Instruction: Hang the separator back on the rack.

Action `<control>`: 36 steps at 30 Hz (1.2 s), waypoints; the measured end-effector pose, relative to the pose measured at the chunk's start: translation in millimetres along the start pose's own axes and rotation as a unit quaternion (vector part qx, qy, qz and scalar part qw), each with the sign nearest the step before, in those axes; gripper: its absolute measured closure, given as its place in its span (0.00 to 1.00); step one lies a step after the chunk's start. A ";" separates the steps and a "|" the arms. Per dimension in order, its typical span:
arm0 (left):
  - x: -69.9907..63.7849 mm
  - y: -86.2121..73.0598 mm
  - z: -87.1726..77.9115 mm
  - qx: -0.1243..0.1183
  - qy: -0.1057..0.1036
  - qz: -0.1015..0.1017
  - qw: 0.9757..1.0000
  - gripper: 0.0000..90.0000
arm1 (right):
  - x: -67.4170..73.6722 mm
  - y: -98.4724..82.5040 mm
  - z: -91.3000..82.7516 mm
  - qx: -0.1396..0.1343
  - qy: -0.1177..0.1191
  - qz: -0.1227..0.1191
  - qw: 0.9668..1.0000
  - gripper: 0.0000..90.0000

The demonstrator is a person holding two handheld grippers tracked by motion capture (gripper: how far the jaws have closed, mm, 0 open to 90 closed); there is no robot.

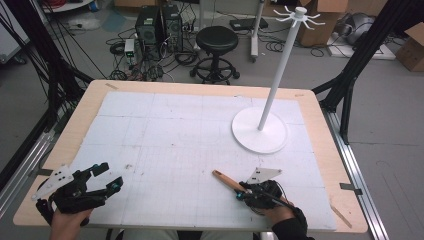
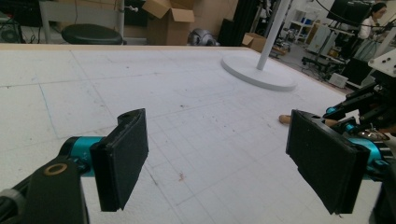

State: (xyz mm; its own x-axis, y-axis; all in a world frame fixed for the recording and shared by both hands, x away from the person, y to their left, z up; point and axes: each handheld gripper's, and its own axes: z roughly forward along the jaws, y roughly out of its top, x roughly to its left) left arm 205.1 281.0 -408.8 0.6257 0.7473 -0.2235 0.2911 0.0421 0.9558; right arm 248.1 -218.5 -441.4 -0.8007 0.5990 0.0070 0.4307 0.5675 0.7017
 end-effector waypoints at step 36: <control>-0.4 0.0 0.5 0.003 0.000 0.003 1.000 0.24 | -5.3 6.0 -33.4 -0.070 0.027 0.025 0.997 0.78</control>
State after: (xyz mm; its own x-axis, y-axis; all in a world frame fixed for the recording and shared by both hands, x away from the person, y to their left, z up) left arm 205.2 280.3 -408.8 0.6280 0.7470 -0.2184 0.2926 0.0334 0.9556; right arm 240.9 -237.2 -413.5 -0.8020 0.5918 0.0805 0.4123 0.4510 0.7916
